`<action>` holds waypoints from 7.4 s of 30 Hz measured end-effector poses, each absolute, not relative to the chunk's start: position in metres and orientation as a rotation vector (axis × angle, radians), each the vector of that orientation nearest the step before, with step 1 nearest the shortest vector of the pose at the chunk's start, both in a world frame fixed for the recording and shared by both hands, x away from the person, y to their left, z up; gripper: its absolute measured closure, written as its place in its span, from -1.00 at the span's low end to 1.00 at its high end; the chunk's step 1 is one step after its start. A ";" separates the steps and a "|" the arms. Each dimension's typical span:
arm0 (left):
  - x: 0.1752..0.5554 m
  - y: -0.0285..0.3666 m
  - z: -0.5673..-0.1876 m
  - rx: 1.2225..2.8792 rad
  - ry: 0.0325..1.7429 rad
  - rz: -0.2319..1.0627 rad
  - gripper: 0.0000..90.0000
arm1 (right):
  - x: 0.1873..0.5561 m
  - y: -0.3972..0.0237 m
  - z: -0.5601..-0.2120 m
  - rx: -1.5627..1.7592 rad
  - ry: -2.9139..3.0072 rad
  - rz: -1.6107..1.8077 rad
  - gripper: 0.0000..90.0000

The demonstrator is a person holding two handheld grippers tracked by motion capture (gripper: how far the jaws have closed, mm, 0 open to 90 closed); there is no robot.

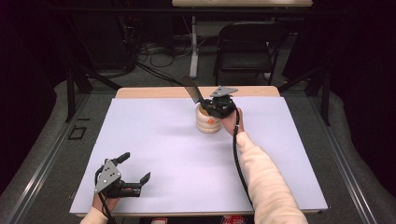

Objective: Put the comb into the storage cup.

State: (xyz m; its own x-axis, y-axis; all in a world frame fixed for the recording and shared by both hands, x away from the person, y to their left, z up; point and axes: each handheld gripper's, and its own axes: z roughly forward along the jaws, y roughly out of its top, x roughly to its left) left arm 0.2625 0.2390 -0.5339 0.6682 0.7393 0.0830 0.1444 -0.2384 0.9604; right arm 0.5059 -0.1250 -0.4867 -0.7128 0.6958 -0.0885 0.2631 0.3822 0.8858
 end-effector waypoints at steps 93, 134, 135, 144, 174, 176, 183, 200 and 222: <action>0.262 0.235 -0.535 1.765 0.720 0.652 -1.00 | 0.433 -0.184 -0.451 0.800 2.386 1.298 -1.00; 0.262 0.234 -0.535 1.777 0.718 0.644 -1.00 | 0.359 -0.222 -0.472 0.788 2.398 1.281 -1.00; 0.262 0.234 -0.535 1.776 0.719 0.644 -1.00 | 0.358 -0.222 -0.472 0.786 2.394 1.281 -1.00; 0.262 0.234 -0.535 1.778 0.717 0.645 -1.00 | 0.346 -0.228 -0.478 0.780 2.381 1.275 -1.00; 0.262 0.234 -0.536 1.782 0.727 0.641 -1.00 | 0.306 -0.253 -0.493 0.775 2.273 1.301 -1.00; 0.262 0.234 -0.536 1.781 0.728 0.640 -1.00 | 0.303 -0.255 -0.495 0.781 2.260 1.303 -1.00; 0.262 0.234 -0.537 1.785 0.728 0.640 -1.00 | 0.294 -0.263 -0.503 0.802 2.227 1.304 -1.00; 0.261 0.234 -0.538 1.794 0.735 0.637 -1.00 | 0.271 -0.275 -0.515 0.809 2.167 1.297 -1.00; 0.262 0.236 -0.537 1.783 0.733 0.615 -1.00 | 0.251 -0.286 -0.522 0.819 2.067 1.277 -1.00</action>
State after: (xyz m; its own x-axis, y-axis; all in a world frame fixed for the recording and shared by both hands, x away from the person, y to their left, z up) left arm 0.2617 0.2356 -0.5373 0.6786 0.7321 0.0589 0.1860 -0.2488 0.9505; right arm 0.2515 -0.2864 -0.5216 -0.6505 0.7450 -0.1479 0.2011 0.3568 0.9123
